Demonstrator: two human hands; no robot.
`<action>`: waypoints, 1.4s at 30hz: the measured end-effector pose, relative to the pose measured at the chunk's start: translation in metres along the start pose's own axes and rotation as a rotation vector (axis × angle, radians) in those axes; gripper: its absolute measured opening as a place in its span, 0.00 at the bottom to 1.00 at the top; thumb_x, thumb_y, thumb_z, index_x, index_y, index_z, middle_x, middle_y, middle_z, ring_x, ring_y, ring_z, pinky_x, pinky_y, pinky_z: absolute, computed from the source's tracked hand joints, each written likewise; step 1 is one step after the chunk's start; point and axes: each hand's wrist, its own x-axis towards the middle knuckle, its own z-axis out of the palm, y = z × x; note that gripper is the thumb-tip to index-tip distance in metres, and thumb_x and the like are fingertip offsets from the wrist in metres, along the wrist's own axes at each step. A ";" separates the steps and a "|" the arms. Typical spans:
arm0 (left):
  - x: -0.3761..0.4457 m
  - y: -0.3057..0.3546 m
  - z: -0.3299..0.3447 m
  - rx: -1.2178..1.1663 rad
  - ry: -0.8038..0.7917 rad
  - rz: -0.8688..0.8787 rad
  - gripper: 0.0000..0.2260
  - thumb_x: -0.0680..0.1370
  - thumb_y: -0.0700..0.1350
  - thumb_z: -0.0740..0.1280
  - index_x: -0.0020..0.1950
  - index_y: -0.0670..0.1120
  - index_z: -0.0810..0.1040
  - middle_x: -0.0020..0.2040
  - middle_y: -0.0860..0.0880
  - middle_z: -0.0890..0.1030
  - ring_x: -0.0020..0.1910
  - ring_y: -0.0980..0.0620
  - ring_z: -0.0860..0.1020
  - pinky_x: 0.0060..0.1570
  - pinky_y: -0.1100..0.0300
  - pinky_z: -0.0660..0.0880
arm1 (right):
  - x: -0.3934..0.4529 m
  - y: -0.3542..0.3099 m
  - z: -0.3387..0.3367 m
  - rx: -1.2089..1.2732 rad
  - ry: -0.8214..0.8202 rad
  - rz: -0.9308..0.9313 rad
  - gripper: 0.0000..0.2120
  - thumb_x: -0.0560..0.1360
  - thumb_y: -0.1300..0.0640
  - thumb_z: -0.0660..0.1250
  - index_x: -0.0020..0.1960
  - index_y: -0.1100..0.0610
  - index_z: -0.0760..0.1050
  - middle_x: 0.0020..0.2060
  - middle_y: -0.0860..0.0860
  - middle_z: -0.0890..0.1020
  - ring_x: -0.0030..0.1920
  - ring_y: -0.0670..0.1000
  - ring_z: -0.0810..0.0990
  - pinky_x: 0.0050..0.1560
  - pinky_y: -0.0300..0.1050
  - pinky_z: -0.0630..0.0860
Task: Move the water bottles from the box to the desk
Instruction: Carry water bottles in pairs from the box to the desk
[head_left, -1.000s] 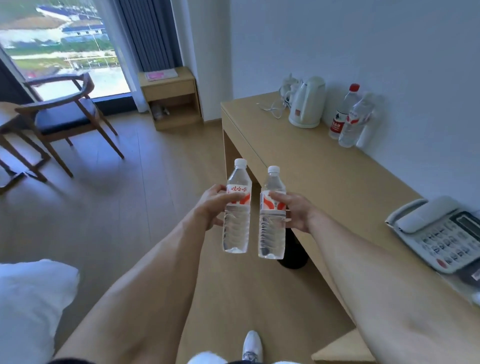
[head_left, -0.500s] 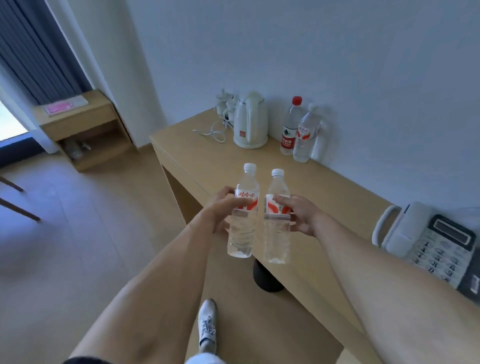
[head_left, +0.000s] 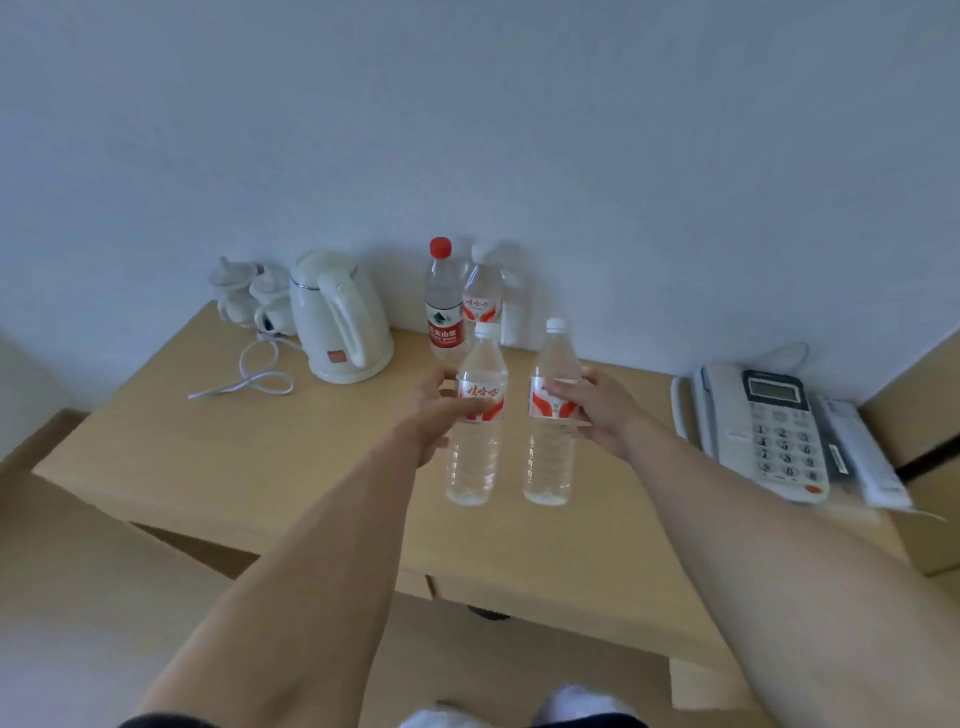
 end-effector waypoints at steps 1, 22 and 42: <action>0.007 0.002 0.003 0.004 -0.029 0.015 0.23 0.69 0.39 0.79 0.61 0.49 0.75 0.53 0.44 0.82 0.48 0.47 0.81 0.44 0.50 0.78 | 0.001 -0.003 -0.004 0.004 0.032 -0.019 0.21 0.70 0.58 0.78 0.60 0.53 0.76 0.53 0.53 0.84 0.51 0.54 0.85 0.51 0.52 0.82; 0.093 0.040 0.033 0.236 -0.096 0.200 0.32 0.66 0.31 0.79 0.66 0.46 0.70 0.52 0.44 0.84 0.56 0.45 0.81 0.61 0.48 0.77 | 0.057 -0.035 -0.040 -0.280 0.070 -0.211 0.30 0.67 0.64 0.79 0.62 0.50 0.70 0.49 0.51 0.84 0.50 0.49 0.82 0.45 0.40 0.74; 0.087 0.094 0.028 0.899 -0.080 0.462 0.32 0.67 0.48 0.81 0.68 0.51 0.74 0.55 0.52 0.80 0.48 0.54 0.80 0.53 0.55 0.78 | 0.049 -0.050 -0.043 -0.641 0.155 -0.345 0.31 0.64 0.57 0.82 0.63 0.46 0.72 0.56 0.45 0.80 0.57 0.46 0.78 0.51 0.36 0.72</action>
